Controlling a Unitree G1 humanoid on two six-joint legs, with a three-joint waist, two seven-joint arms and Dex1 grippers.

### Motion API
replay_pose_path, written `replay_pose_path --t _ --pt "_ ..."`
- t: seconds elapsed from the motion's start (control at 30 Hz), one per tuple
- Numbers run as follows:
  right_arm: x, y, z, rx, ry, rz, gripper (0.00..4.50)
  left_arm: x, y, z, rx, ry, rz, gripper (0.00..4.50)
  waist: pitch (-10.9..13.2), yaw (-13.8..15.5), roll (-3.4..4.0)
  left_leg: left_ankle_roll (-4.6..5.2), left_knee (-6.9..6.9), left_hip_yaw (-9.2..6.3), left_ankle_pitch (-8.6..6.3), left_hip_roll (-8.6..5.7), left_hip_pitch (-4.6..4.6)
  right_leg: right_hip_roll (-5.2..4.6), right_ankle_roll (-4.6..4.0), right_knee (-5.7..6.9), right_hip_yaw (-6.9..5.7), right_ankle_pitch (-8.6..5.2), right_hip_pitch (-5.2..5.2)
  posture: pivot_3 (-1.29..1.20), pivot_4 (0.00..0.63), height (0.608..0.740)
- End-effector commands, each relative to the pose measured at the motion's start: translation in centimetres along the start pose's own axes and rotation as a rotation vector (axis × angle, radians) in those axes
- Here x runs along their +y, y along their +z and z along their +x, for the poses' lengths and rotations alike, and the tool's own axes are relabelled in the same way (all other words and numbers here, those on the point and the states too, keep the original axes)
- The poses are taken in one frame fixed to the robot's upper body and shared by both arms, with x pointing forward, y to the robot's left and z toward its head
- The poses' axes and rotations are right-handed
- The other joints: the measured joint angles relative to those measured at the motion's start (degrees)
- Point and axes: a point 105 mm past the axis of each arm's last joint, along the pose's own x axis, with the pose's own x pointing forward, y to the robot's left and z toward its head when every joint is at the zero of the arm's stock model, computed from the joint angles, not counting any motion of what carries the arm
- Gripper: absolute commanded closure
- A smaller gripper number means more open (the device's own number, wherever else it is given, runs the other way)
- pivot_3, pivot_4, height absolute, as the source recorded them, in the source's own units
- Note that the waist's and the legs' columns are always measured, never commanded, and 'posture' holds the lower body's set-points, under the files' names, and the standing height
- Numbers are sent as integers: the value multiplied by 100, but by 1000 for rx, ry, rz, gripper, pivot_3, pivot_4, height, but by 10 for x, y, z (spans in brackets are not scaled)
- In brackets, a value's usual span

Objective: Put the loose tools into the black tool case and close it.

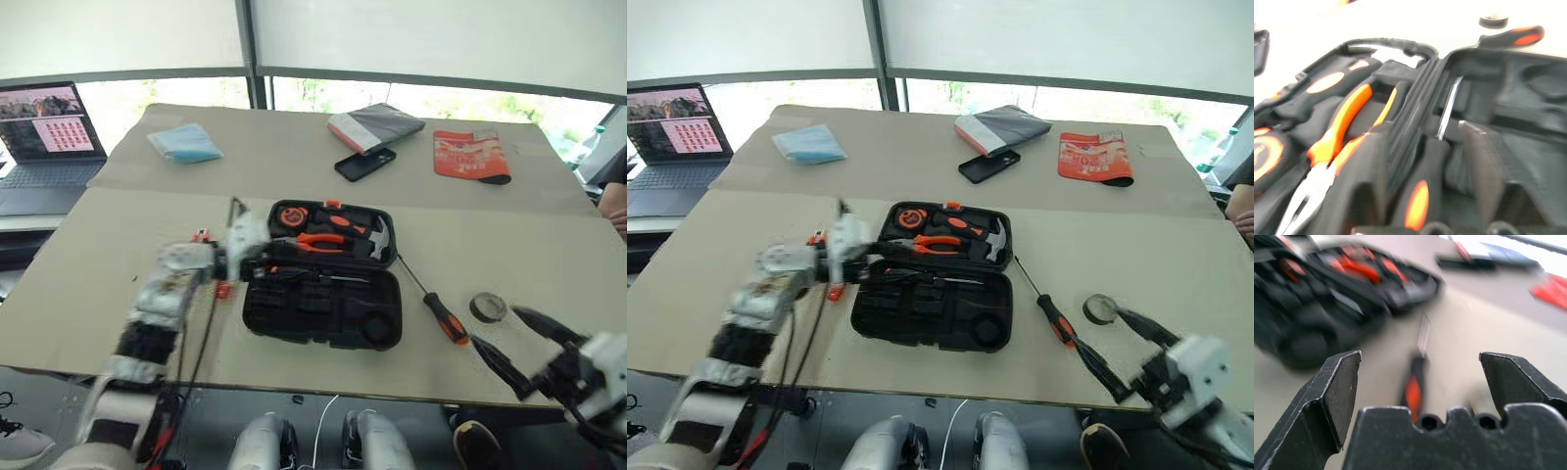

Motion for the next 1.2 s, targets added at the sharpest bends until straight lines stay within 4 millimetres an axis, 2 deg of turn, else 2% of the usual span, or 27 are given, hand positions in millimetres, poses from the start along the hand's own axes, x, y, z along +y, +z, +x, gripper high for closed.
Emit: replay_pose_path --t 0.03,0.07,0.1,0.17,0.27,0.4,0.57,0.7,0.83,0.9,1.07,1.13,1.2 --pt "-7 -10 -23 32 -45 -52 0 -20 6 -21 -46 -75 11 168 1 -20 3 -4 0 0 -4 0 0 0 1 0 -1 0 -1 0 150 740" --pt "-7 -16 -30 58 -49 -45 0 -24 3 -29 -30 -83 6 168 -1 -28 9 -40 1 0 -27 0 1 -3 0 -2 2 -1 -1 0 150 740" --pt "-5 -22 -36 80 -49 -38 0 -29 0 -36 -19 -89 -2 65 -3 -29 12 -6 2 1 -53 0 4 -12 -24 -4 6 -15 2 0 150 740" --pt "-3 -24 -40 96 -40 -28 0 -33 -5 -50 -6 -86 -4 65 -6 -29 20 -8 2 0 -56 0 10 -23 -26 -4 11 -16 1 0 150 740" --pt "-1 -1 -19 49 3 -12 0 -38 4 -53 -64 -89 -7 65 -8 -33 39 -11 -1 -1 -58 2 9 -31 -28 -4 13 -17 -8 0 150 740" --pt "2 23 20 104 92 24 0 -46 14 -38 -126 -130 18 65 -14 -59 51 -14 0 0 -57 1 11 -42 -28 -8 15 -16 -2 0 150 740" --pt "6 38 57 258 199 -12 0 -52 23 -23 -175 -158 33 65 -15 0 50 -52 -3 -10 -31 -2 -1 -21 -32 -4 8 -16 -5 0 150 740" --pt "12 30 78 427 247 -31 0 -57 18 -18 -165 -188 53 65 -13 -16 46 -13 -1 -12 -16 -4 -8 4 -17 -10 4 -7 -4 0 150 740" --pt "15 28 88 451 261 -23 0 -56 25 -15 -189 -186 60 65 -12 21 45 3 0 -20 -13 -4 -23 8 -7 -17 -6 -2 -8 0 150 740" --pt "15 21 91 494 259 -22 0 -56 28 -13 -198 -188 63 65 -11 9 44 8 4 -20 -14 -7 -26 7 0 -21 -5 2 -7 0 150 740" --pt "15 13 104 495 238 -26 1257 -59 33 -9 -225 -193 63 0 -11 -2 43 17 14 -19 -19 -15 -30 1 11 -25 -4 8 -4 0 150 740" --pt "13 12 108 479 216 -28 2148 -59 35 -7 -234 -195 62 0 -11 -15 43 16 15 -19 -19 -16 -29 1 13 -24 -2 9 -4 0 150 740" --pt "11 12 110 467 190 -17 2742 -60 38 -6 -245 -198 60 0 -11 -17 43 14 14 -19 -18 -15 -28 3 13 -23 -2 9 -3 0 150 740"
